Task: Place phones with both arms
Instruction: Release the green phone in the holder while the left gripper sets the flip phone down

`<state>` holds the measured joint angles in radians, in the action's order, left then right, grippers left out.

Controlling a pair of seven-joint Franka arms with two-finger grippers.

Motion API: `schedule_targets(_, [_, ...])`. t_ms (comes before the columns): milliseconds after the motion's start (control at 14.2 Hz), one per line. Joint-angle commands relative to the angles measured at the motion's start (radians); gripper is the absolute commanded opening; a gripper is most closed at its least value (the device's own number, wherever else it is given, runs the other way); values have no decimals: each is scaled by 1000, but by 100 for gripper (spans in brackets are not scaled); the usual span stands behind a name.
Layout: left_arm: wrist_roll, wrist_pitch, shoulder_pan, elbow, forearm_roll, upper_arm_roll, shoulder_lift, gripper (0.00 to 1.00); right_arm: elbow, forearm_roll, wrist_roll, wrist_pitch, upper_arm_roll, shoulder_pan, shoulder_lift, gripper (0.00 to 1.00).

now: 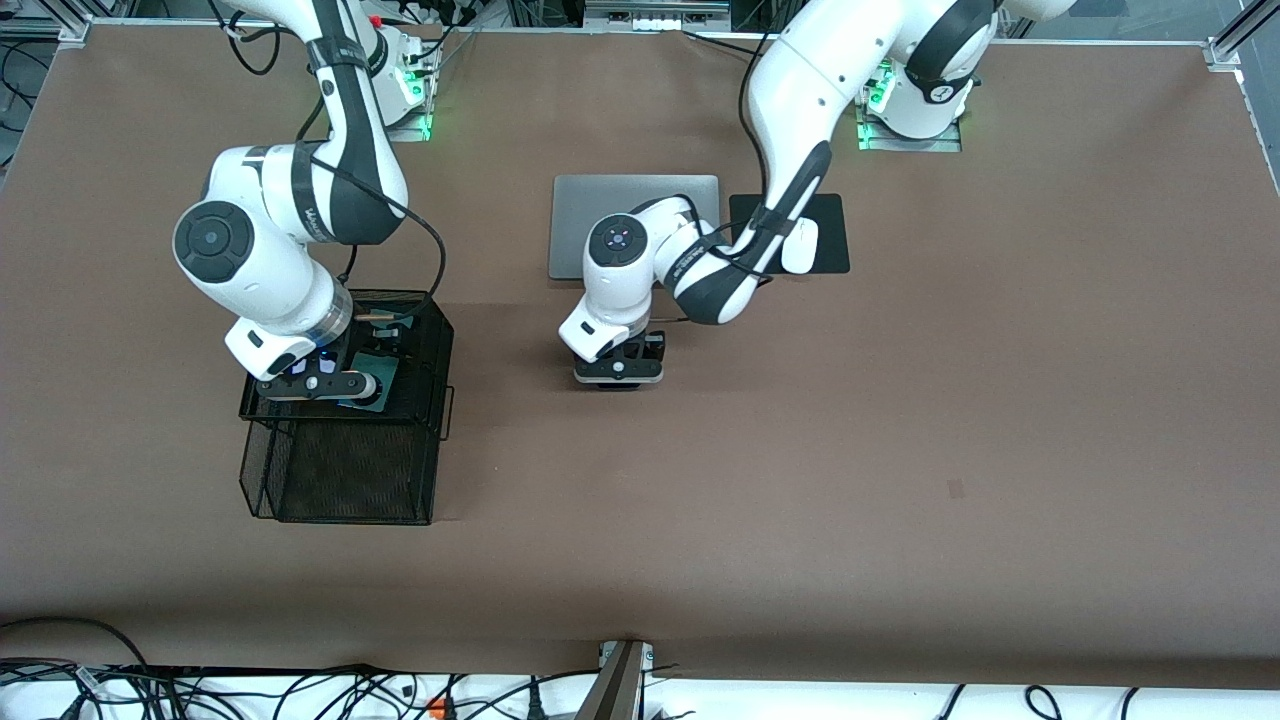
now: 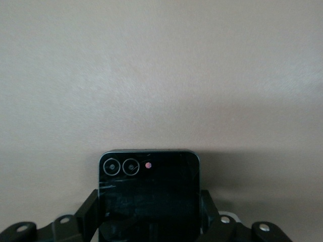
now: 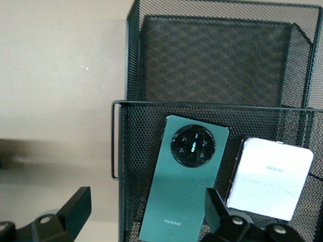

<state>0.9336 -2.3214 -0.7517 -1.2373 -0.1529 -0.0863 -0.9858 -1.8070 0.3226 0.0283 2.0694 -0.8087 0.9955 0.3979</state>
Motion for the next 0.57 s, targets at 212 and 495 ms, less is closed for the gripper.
schedule_targets(212, [17, 11, -18, 56, -1, 46, -21, 100, 20, -4, 1, -34, -1, -3, -11, 99])
schedule_targets(495, [1, 104, 60, 16, 1, 45, 100, 100, 57, -14, -1, -38, -1, -1, -10, 99])
